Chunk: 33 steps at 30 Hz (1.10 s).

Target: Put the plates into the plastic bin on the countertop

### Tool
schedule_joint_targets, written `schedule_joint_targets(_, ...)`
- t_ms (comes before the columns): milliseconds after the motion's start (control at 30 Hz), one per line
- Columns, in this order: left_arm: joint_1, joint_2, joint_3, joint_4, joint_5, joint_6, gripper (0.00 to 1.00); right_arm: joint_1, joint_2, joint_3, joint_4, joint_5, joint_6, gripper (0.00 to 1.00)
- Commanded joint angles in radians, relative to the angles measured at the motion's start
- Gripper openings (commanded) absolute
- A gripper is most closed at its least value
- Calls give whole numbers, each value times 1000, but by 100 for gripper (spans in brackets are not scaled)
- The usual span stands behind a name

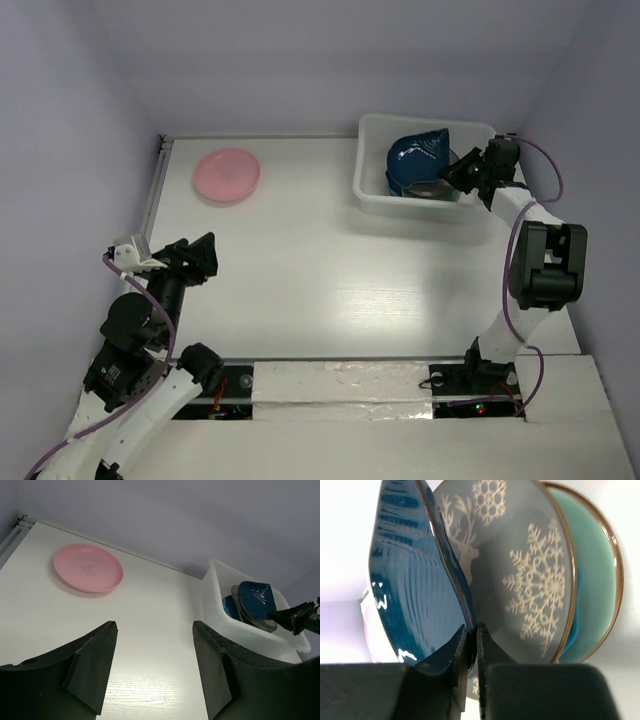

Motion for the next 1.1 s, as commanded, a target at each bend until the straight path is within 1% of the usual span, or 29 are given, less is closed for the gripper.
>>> schedule_joint_targets(0,6,23,-4,43,5,13,59,-24,-2,94,59,-28,-18,18)
schedule_joint_targets(33,15,23,-4,45,5,12,59,-24,4,97,50,-25,-18,18)
schedule_joint_targets(67,15,25,-4,43,5,12,59,-24,7,99,41,-15,-25,22)
schedule_joint_targets(167,15,26,-3,45,9,12,59,-24,4,82,42,12,-28,26)
schedule_joint_targets(200,15,31,-3,46,13,11,59,-24,-7,73,42,26,-30,39)
schedule_joint_targets(233,15,33,-3,46,13,11,59,-24,-7,68,42,26,-30,39)
schedule_joint_targets(300,24,39,-3,48,18,11,59,-24,-27,57,47,32,-31,44)
schedule_joint_targets(400,24,54,-1,49,22,12,59,-24,-77,8,67,77,-25,60)
schedule_joint_targets(433,24,65,0,49,22,12,59,-24,-122,-8,85,90,-22,70)
schedule_joint_targets(467,24,72,2,51,27,12,59,-24,-143,-39,91,115,-19,74)
schedule_joint_targets(533,33,92,7,51,32,11,59,-24,-204,-70,108,127,-16,80)
schedule_joint_targets(633,33,132,17,54,51,-3,59,-24,-280,-165,171,135,8,79)
schedule_joint_targets(700,33,160,26,60,77,-20,58,-24,-369,-231,222,130,45,76)
schedule_joint_targets(733,33,196,33,63,88,-26,57,-24,-402,-316,292,123,62,61)
schedule_joint_targets(767,33,219,37,67,108,-33,57,-24,-438,-358,329,105,99,47)
schedule_joint_targets(800,33,242,43,68,113,-44,57,-15,-512,-399,361,100,116,27)
schedule_joint_targets(833,33,299,56,66,117,-72,56,19,-548,-462,404,98,125,2)
schedule_joint_targets(900,33,357,69,71,134,-107,54,73,-646,-498,409,113,113,0)
schedule_joint_targets(933,33,415,76,72,139,-160,52,111,-671,-509,397,118,99,0)
schedule_joint_targets(967,42,442,65,89,153,-185,50,187,-711,-513,360,129,66,0)
schedule_joint_targets(1000,43,466,65,107,156,-213,48,227,-711,-513,360,136,48,0)
schedule_joint_targets(1033,43,512,39,129,157,-243,46,266,-744,-518,342,143,39,0)
schedule_joint_targets(1067,58,534,25,181,162,-298,46,331,-761,-539,343,143,39,1)
